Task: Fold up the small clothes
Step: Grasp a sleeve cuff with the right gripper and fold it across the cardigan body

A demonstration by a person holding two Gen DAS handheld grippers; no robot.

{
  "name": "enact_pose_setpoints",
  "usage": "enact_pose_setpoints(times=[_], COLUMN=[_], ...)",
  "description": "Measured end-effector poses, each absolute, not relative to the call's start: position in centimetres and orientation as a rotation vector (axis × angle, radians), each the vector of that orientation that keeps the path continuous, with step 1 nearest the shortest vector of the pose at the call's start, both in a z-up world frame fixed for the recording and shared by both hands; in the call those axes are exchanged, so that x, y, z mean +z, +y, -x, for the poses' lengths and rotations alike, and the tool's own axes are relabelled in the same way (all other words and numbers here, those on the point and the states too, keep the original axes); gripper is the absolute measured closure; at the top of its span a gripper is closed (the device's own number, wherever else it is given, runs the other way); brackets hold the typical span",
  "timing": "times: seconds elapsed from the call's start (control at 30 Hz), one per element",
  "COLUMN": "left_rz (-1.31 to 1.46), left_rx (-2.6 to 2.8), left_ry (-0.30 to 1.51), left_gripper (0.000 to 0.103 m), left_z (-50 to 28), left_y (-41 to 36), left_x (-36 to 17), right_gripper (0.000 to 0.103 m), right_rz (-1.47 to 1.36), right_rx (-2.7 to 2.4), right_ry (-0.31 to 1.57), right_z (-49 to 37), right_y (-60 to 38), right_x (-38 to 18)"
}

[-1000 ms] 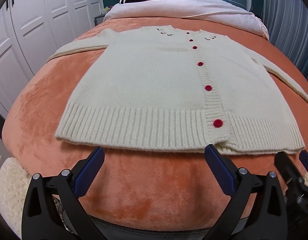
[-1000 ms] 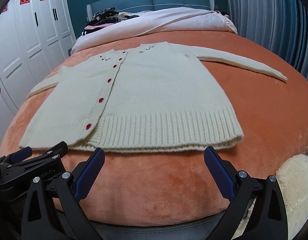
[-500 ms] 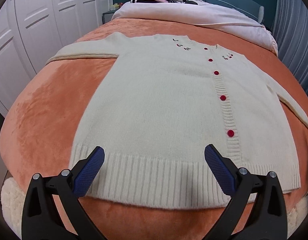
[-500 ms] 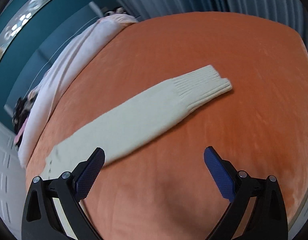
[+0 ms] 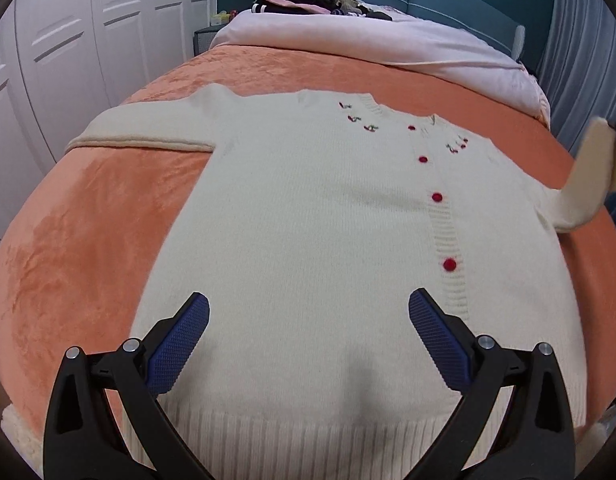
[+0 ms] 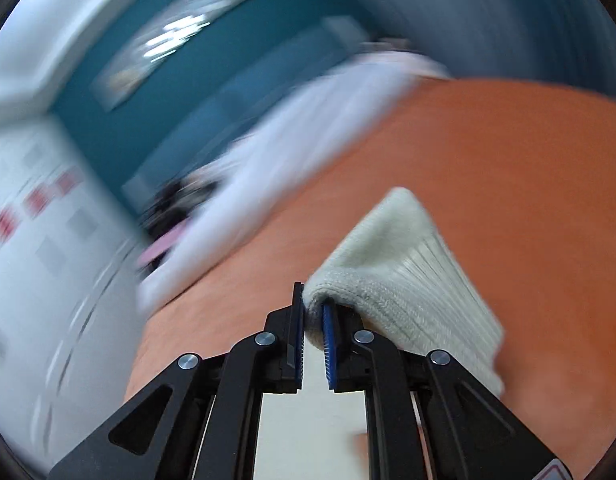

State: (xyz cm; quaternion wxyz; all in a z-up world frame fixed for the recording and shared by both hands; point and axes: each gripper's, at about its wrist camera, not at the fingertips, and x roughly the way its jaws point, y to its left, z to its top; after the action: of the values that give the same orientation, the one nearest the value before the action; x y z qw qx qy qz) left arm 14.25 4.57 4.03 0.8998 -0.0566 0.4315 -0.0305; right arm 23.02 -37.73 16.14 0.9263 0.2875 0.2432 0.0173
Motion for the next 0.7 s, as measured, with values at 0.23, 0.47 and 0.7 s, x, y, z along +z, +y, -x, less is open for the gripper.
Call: enact_pose_setpoints(times=[0.23, 0.47, 0.7], left_rz=[0.357, 0.435, 0.516], left_rx=[-0.112, -0.184, -0.095], left_ry=[0.879, 0.951, 1.049], left_gripper=[0.005, 0.005, 0.011], left_z=[-20.3, -29.8, -36.0], left_y=[7.7, 5.8, 2.5], left_x=[6.1, 3.7, -1.5], right_gripper=[0.072, 0.043, 0.042], right_rz=[-0.394, -0.616, -0.839], right_rx=[0.306, 0.056, -0.101], right_ry=[0.821, 0.771, 0.820], right_z=[-29.2, -22.7, -23.2], right_y=[-17.9, -26.8, -34.6], right_x=[6.1, 3.1, -2.7])
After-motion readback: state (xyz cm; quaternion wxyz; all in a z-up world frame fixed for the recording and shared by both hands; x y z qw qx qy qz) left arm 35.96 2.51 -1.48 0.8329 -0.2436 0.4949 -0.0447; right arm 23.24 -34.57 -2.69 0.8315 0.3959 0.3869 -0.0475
